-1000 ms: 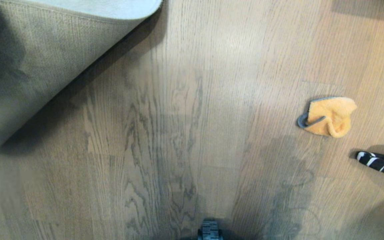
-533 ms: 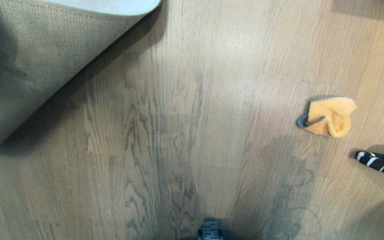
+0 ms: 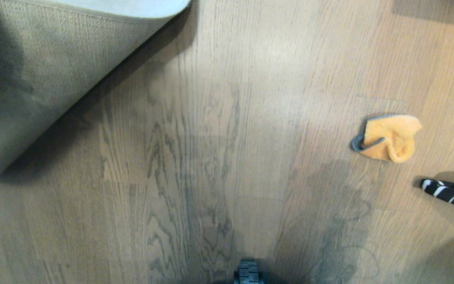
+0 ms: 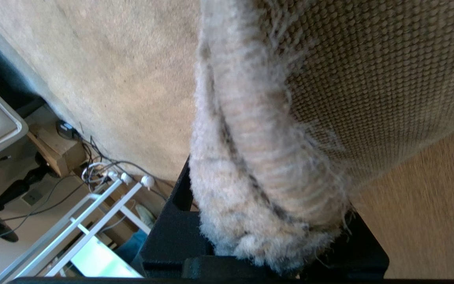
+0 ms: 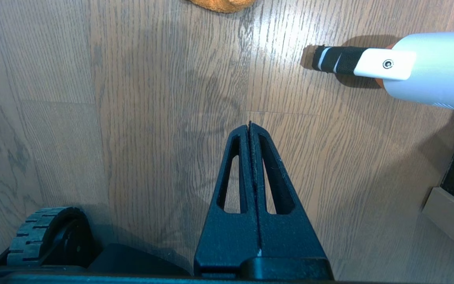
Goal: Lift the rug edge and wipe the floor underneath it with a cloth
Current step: Lift up the carpet
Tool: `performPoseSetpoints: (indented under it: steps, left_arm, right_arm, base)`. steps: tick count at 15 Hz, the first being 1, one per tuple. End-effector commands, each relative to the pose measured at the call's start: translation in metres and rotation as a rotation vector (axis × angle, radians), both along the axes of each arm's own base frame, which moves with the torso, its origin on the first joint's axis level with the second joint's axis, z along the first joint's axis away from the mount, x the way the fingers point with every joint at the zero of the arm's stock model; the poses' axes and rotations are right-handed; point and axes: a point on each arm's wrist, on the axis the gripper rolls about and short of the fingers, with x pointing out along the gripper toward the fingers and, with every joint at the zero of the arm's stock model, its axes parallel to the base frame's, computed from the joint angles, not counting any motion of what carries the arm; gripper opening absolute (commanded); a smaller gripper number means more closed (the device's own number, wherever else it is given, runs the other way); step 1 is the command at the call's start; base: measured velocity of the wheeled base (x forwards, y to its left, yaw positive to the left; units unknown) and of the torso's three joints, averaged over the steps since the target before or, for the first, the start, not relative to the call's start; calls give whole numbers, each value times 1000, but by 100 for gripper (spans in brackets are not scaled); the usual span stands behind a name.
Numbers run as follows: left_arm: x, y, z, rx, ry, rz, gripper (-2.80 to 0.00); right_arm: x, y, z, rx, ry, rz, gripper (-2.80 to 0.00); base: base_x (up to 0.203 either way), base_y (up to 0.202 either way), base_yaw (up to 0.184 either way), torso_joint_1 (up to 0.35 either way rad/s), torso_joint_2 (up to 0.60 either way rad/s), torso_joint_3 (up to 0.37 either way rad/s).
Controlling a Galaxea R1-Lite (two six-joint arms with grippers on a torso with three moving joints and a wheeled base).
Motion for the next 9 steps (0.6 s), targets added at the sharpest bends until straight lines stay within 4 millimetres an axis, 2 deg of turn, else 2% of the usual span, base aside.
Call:
performPoseSetpoints:
  steps: [1, 9]
  left_arm:
    - [5, 0, -6, 9, -30, -3, -280]
    - [8, 0, -7, 4, -43, -2, -280]
  right_arm:
    - [0, 0, 0, -1, 0, 0, -280]
    - [0, 0, 0, 0, 0, 0, -280]
  base:
    - [0, 0, 0, 0, 0, 0]
    - [0, 0, 0, 0, 0, 0]
